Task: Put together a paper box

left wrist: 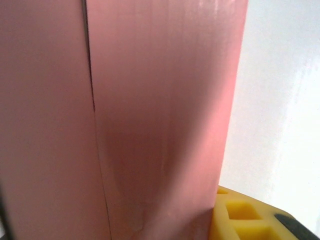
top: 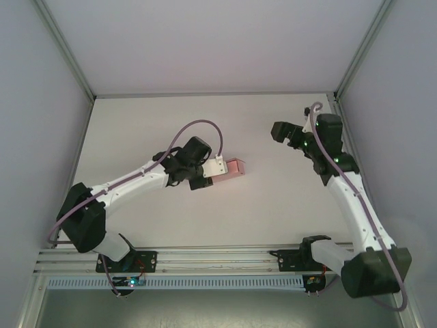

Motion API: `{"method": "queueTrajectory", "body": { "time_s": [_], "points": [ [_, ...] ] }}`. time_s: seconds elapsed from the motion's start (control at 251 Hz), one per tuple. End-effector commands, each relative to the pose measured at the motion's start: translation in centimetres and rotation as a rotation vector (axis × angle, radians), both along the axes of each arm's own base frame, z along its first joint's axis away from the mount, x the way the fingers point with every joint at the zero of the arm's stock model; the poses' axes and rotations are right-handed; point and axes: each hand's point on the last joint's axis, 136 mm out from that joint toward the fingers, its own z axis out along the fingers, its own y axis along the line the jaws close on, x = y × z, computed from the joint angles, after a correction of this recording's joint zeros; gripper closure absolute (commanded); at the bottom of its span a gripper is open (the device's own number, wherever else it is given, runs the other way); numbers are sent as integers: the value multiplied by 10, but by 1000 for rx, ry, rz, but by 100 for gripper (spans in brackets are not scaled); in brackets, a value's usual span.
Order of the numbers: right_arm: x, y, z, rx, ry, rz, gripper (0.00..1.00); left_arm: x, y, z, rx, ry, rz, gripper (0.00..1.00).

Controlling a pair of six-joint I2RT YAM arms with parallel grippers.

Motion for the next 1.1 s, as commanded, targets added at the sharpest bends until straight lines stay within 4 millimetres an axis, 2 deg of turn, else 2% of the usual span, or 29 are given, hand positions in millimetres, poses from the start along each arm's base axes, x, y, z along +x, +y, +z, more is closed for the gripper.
{"method": "queueTrajectory", "body": {
  "time_s": [0.0,0.052,0.116,0.188,0.271,0.411,0.523,0.65,0.706,0.782,0.846,0.906,0.99,1.097],
  "points": [
    [-15,46,5,21,-189,318,2,-22,18,-12,66,190,-58,66],
    [-30,72,0,-20,-201,455,3,-17,21,-15,90,218,-49,66],
    [-44,96,-18,-143,-171,564,2,-12,23,-20,130,254,-42,66],
    [-48,111,-39,-270,-107,612,4,-6,21,-26,161,276,-37,66],
    [-47,122,-57,-308,-6,646,11,0,18,-31,176,296,-37,66],
    [-40,133,-90,-317,162,685,30,5,9,-33,164,304,-55,66],
    [-44,141,-114,-335,278,768,45,8,7,-34,166,308,-56,65],
    [-43,144,-129,-341,352,790,58,12,7,-37,189,323,-40,64],
    [-40,145,-132,-344,362,777,72,14,7,-38,190,322,-31,63],
    [-36,146,-134,-353,379,751,82,17,5,-38,183,321,-12,63],
    [-37,147,-134,-366,388,733,80,22,4,-38,188,320,18,63],
    [-37,144,-134,-398,399,706,67,23,4,-38,197,329,25,64],
    [-36,138,-133,-448,401,667,57,23,5,-40,206,337,25,64],
    [-31,130,-131,-498,384,622,57,22,4,-40,206,336,22,64]
  ]
}}
